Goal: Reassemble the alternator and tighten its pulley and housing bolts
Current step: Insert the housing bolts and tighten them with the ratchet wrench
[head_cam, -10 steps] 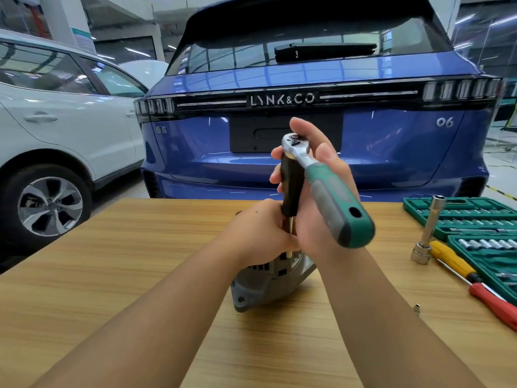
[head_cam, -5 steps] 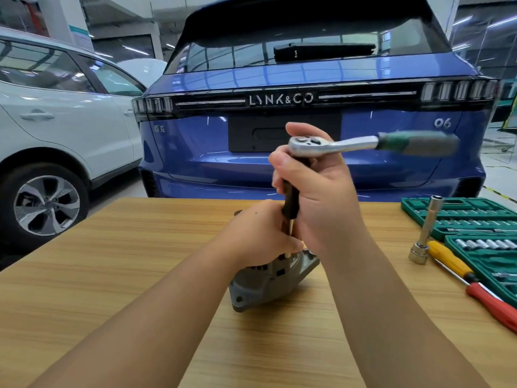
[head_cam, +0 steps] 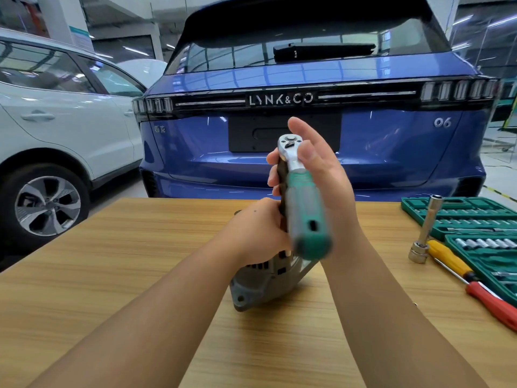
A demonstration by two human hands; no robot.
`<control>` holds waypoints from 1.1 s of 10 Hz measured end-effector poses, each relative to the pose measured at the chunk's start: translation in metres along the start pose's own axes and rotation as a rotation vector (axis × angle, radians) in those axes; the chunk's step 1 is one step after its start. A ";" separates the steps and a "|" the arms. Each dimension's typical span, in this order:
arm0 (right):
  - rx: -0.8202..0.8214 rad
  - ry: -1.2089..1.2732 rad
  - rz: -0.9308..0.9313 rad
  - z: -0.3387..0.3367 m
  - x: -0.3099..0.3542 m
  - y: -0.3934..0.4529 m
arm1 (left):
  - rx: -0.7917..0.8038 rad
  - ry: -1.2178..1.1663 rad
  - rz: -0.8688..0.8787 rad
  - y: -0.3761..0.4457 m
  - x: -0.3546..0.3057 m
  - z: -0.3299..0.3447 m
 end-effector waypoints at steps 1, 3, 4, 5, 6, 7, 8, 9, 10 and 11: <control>-0.198 -0.181 -0.093 -0.018 0.003 -0.003 | 0.015 0.004 0.024 -0.002 -0.005 0.001; -0.176 -0.104 -0.007 -0.032 -0.001 0.006 | 0.008 0.022 0.030 -0.002 -0.009 -0.001; -0.059 -0.175 -0.133 -0.015 0.005 0.005 | 0.004 0.028 0.018 0.001 -0.005 0.000; -0.026 -0.305 -0.308 0.000 0.014 -0.001 | 0.000 -0.009 0.021 0.002 -0.001 0.001; -0.009 -0.333 -0.304 0.001 0.010 -0.004 | 0.014 -0.019 0.029 0.004 0.001 0.003; -0.004 -0.229 -0.222 -0.004 0.006 -0.003 | 0.043 -0.015 0.045 0.006 0.002 0.005; -0.002 -0.203 -0.179 -0.006 0.008 -0.002 | 0.049 -0.006 0.050 0.007 0.003 0.006; -0.097 -0.255 -0.144 -0.009 0.008 -0.002 | 0.068 -0.003 0.053 0.006 0.001 0.008; -0.240 -0.316 -0.159 -0.017 0.012 -0.006 | 0.093 0.001 0.064 0.003 -0.003 0.009; -0.247 -0.253 -0.059 -0.026 0.006 -0.002 | 0.090 -0.002 0.051 0.004 -0.001 0.009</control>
Point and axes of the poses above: each hand's wrist, its own y-axis towards the middle knuckle, its own z-axis out of the palm, x = y × z, the point moved 10 cm from there along y, towards the middle knuckle
